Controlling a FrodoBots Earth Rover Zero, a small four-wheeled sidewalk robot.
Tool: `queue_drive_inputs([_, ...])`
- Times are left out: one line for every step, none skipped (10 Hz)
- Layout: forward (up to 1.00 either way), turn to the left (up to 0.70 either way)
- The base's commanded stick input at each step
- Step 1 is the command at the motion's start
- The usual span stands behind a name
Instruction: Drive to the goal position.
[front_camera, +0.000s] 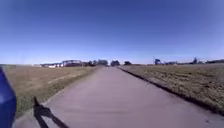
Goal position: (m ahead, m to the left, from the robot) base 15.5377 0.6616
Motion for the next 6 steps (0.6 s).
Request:
queue_drive_inputs([0.7, 0.0])
queue_drive_inputs([0.7, 0.0])
queue_drive_inputs([0.7, 0.0])
queue_drive_inputs([0.7, 0.0])
queue_drive_inputs([0.7, 0.0])
queue_drive_inputs([0.7, 0.0])
